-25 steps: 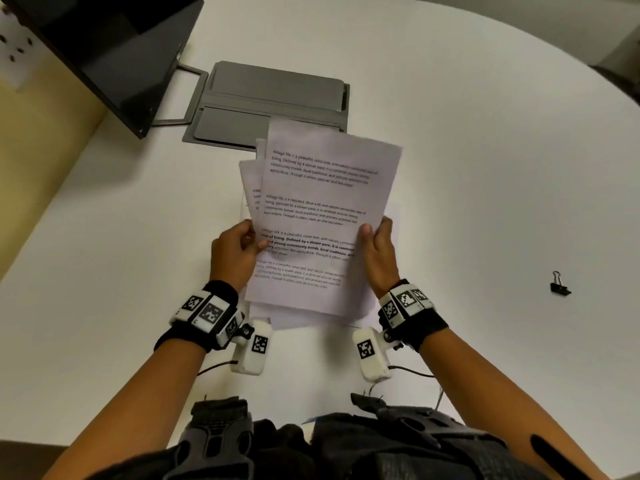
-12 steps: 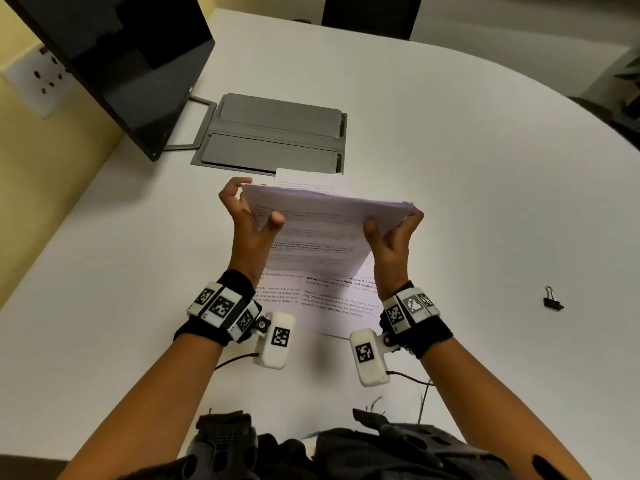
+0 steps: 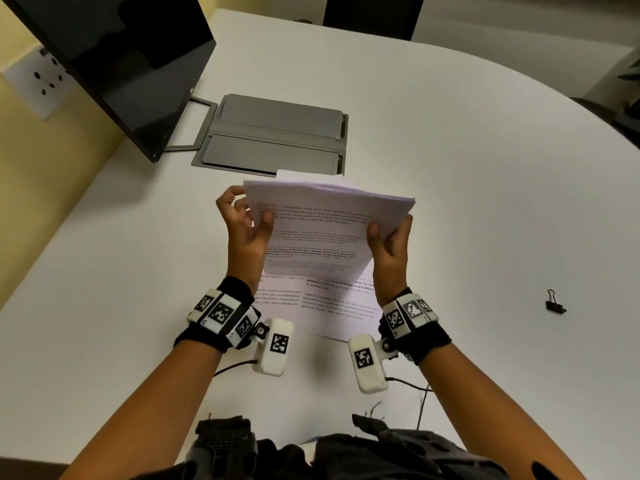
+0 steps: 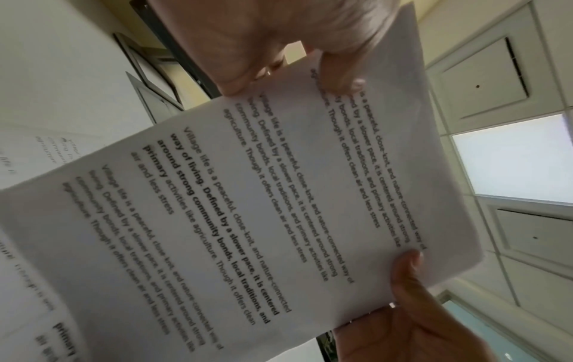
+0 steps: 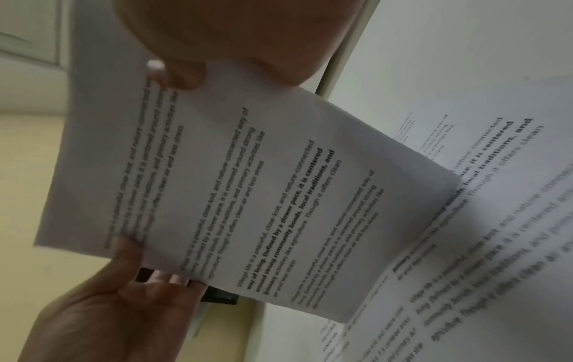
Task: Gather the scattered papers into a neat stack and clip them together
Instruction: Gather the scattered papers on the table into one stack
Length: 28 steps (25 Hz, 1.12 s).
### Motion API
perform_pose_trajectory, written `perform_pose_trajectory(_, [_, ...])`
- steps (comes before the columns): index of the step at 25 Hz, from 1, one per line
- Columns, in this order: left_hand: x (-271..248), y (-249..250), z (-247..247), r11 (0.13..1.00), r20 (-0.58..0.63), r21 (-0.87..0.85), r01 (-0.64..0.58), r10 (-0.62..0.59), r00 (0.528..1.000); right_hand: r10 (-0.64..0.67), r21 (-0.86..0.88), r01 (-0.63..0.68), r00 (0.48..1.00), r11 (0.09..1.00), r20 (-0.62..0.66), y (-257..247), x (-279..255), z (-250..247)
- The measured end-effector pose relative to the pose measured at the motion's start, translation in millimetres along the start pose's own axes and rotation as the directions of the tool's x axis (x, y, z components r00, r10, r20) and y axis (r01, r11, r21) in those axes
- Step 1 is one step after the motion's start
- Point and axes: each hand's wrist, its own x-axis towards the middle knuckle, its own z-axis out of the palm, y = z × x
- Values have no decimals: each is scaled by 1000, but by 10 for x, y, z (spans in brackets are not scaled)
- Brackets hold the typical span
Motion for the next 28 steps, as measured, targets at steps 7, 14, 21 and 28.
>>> perform_pose_trajectory(7, [-262,-375,105,943,-21,173,283,-284,959,201,-146,-192,978,970,51,427,-132,-65])
perform_pose_trajectory(14, [-197,-467,108,932,-132,142,335,-317,939,231,-231,-231,973,945,-28,506,-84,-70])
perform_pose_trajectory(21, [-85,-606,-162,807,-80,417,419,-426,901,281,-434,-336,941,836,-187,537,-54,-345])
perform_pose_trajectory(28, [-59,-829,-461,565,-78,738,369,-472,878,439,-547,-599,801,585,-408,621,66,-742])
